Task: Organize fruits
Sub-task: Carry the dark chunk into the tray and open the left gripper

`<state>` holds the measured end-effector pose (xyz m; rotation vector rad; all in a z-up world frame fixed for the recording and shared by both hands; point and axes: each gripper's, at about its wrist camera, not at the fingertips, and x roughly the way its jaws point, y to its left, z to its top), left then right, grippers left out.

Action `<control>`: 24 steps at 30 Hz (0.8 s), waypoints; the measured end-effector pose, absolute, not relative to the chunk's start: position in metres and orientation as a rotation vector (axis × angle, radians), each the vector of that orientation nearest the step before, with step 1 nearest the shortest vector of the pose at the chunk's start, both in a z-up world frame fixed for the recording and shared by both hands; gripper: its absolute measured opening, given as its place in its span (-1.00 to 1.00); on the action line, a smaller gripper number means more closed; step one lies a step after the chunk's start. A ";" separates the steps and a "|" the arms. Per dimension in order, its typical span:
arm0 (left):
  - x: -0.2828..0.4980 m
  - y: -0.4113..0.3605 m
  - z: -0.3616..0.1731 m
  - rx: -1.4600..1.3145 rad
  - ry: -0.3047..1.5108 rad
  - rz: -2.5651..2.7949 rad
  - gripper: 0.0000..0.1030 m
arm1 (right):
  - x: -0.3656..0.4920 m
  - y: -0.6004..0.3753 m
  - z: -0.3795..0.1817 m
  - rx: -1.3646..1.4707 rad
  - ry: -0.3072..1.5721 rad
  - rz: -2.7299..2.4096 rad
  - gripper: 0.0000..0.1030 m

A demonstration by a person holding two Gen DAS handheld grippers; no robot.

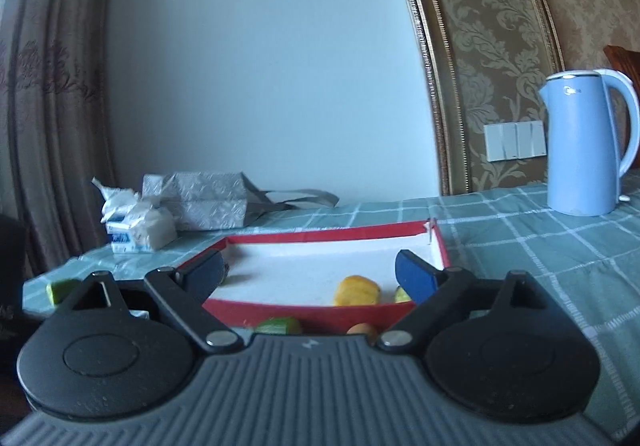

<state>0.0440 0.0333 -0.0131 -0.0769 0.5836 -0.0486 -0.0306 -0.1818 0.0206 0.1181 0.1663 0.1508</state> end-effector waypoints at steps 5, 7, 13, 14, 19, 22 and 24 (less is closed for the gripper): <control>0.044 0.034 -0.006 -0.079 0.566 -0.047 -0.18 | -0.029 -0.172 0.014 0.069 0.238 0.160 0.78; 0.047 0.033 0.001 -0.072 0.550 -0.039 -0.18 | -0.030 -0.173 0.014 0.073 0.236 0.162 0.78; 0.059 0.021 0.020 -0.017 0.496 -0.035 -0.17 | -0.032 -0.174 0.015 0.066 0.224 0.157 0.79; 0.061 0.019 0.022 -0.011 0.491 -0.034 -0.18 | -0.032 -0.174 0.016 0.069 0.222 0.158 0.79; 0.083 0.006 0.038 0.030 0.464 -0.030 -0.18 | -0.032 -0.177 0.018 0.082 0.215 0.161 0.79; 0.101 -0.003 0.044 0.050 0.459 -0.030 -0.18 | -0.032 -0.179 0.019 0.091 0.208 0.157 0.78; 0.112 -0.011 0.043 0.075 0.459 -0.020 -0.18 | -0.031 -0.179 0.019 0.096 0.207 0.151 0.78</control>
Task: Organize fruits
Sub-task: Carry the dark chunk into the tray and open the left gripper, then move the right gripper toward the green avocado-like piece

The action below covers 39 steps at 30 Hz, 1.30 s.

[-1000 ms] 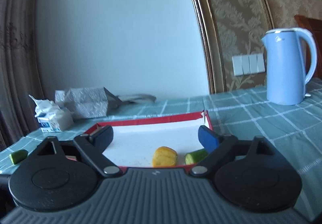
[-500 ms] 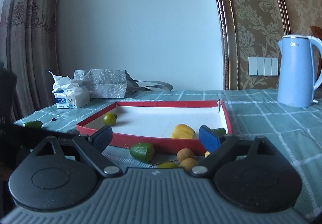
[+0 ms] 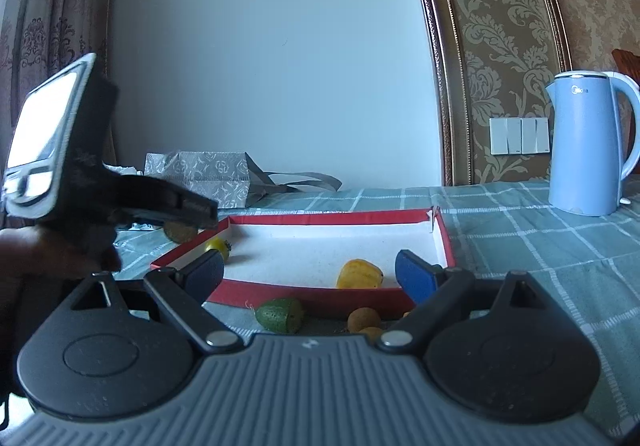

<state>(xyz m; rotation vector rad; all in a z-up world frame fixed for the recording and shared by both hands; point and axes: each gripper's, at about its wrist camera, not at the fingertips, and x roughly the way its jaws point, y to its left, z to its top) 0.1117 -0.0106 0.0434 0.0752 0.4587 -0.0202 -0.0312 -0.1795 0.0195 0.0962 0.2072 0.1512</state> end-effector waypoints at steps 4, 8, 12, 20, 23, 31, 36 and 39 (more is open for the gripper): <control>0.131 -0.020 0.036 0.088 0.484 -0.031 -0.18 | -0.028 -0.182 0.019 0.105 0.218 0.143 0.78; 0.145 -0.025 0.024 0.097 0.510 -0.040 -0.17 | -0.026 -0.182 0.019 0.111 0.222 0.147 0.78; 0.155 -0.024 0.013 0.089 0.533 -0.035 -0.12 | -0.025 -0.182 0.019 0.117 0.227 0.153 0.78; 0.149 -0.015 0.013 0.079 0.506 -0.008 0.39 | -0.024 -0.181 0.018 0.114 0.235 0.158 0.79; 0.128 -0.004 0.022 0.065 0.482 -0.017 0.39 | -0.023 -0.182 0.017 0.115 0.250 0.169 0.79; 0.055 0.041 0.016 0.002 0.480 -0.020 0.39 | -0.024 -0.170 0.014 0.060 0.283 0.231 0.78; 0.042 0.056 0.000 -0.055 0.462 -0.027 0.39 | -0.015 -0.160 0.012 0.041 0.322 0.245 0.76; 0.045 0.059 -0.002 -0.069 0.449 -0.013 0.39 | -0.006 -0.150 0.011 0.029 0.340 0.233 0.76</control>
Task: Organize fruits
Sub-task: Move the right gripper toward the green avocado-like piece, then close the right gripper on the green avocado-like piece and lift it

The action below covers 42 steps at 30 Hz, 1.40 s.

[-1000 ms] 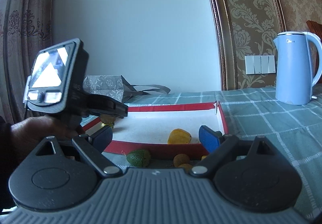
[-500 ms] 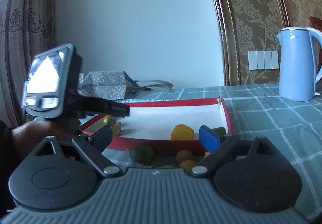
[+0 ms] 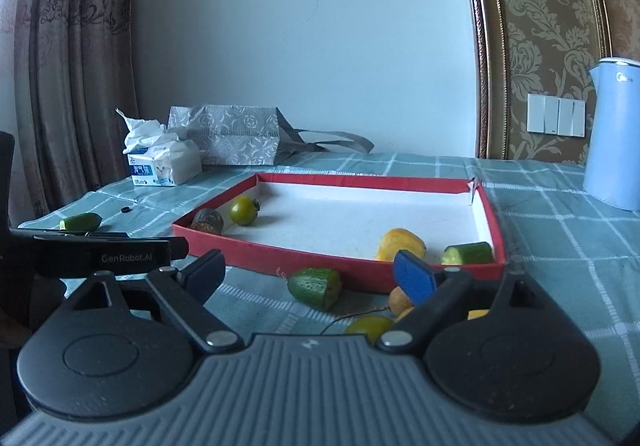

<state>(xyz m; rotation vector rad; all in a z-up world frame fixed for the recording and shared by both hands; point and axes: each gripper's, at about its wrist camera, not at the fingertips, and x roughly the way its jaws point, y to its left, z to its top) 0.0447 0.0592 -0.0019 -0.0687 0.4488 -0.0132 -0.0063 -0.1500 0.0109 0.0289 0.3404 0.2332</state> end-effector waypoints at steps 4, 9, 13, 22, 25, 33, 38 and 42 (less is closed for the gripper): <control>0.038 0.056 0.001 -0.052 0.404 -0.023 0.39 | 0.012 -0.135 0.005 0.015 0.394 0.219 0.62; 0.041 0.060 -0.001 -0.085 0.433 -0.033 0.39 | 0.030 -0.124 0.001 0.025 0.450 0.175 0.42; 0.043 0.065 -0.001 -0.120 0.444 -0.030 0.39 | 0.045 -0.126 -0.005 0.079 0.513 0.144 0.19; 0.043 0.064 -0.002 -0.121 0.455 -0.043 0.39 | 0.062 -0.128 -0.011 0.113 0.585 0.106 0.08; 0.043 0.065 -0.002 -0.127 0.458 -0.045 0.39 | 0.064 -0.128 -0.012 0.102 0.593 0.084 -0.18; 0.044 0.065 -0.003 -0.131 0.465 -0.044 0.39 | 0.065 -0.123 -0.012 0.068 0.597 0.073 -0.23; 0.045 0.066 -0.003 -0.137 0.470 -0.042 0.39 | 0.063 -0.123 -0.011 0.067 0.593 0.076 -0.23; 0.045 0.067 -0.003 -0.137 0.467 -0.039 0.39 | 0.053 -0.125 -0.005 0.079 0.569 0.096 -0.23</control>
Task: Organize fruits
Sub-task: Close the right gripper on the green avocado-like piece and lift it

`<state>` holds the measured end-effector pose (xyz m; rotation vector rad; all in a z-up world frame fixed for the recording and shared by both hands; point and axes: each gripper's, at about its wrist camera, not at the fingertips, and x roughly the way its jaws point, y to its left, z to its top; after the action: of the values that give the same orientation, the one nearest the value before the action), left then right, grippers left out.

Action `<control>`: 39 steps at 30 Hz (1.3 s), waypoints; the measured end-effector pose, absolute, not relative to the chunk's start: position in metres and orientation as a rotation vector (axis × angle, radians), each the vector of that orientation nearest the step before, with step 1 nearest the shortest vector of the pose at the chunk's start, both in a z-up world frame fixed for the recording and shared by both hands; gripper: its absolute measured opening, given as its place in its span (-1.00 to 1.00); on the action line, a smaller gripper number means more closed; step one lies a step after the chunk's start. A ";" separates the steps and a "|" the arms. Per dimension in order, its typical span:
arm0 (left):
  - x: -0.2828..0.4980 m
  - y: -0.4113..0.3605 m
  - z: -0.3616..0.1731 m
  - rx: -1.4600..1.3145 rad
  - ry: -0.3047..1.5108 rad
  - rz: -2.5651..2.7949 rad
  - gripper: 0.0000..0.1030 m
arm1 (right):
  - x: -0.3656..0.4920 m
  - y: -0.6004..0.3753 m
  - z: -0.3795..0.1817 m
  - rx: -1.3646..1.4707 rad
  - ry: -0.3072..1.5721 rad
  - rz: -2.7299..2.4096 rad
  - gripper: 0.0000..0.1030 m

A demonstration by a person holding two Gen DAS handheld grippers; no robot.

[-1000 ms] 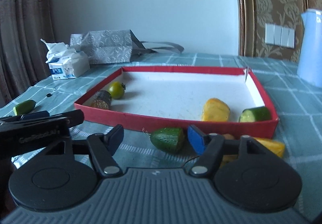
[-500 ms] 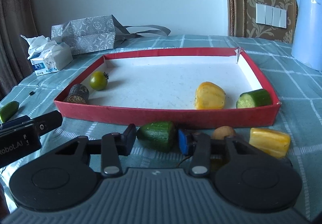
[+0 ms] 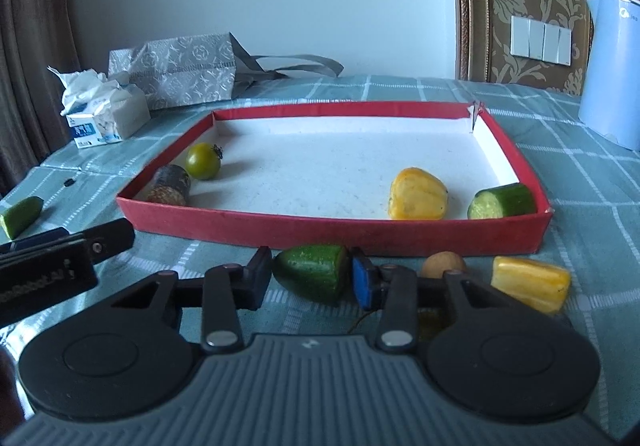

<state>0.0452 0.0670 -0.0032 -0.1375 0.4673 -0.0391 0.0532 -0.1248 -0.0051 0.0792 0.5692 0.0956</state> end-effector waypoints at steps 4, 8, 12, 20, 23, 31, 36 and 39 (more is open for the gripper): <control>0.044 0.065 -0.004 -0.130 0.463 -0.040 0.39 | 0.034 -0.128 0.008 0.087 0.510 0.122 -0.23; 0.041 0.058 -0.003 -0.100 0.455 -0.071 0.39 | 0.015 -0.139 0.018 0.108 0.469 0.135 -0.24; 0.037 0.044 -0.001 -0.055 0.459 -0.110 0.39 | -0.006 -0.173 0.029 0.134 0.404 0.082 -0.24; 0.019 -0.023 -0.002 0.079 0.470 -0.314 0.39 | -0.010 -0.262 0.030 0.234 0.348 -0.081 -0.24; 0.007 -0.053 -0.003 0.158 0.436 -0.385 0.39 | -0.011 -0.280 0.026 0.269 0.343 -0.098 -0.24; 0.006 -0.081 -0.005 0.225 0.439 -0.410 0.40 | -0.017 -0.284 0.027 0.291 0.323 -0.050 -0.24; 0.000 -0.086 -0.005 0.241 0.414 -0.453 0.40 | -0.019 -0.281 0.028 0.290 0.311 -0.027 -0.24; 0.001 -0.095 -0.008 0.274 0.423 -0.462 0.40 | -0.019 -0.281 0.028 0.299 0.312 -0.015 -0.24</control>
<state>0.0012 -0.0946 -0.0084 0.2739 0.4234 -0.4623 -0.0194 -0.2807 0.0276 0.2991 0.3124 -0.0153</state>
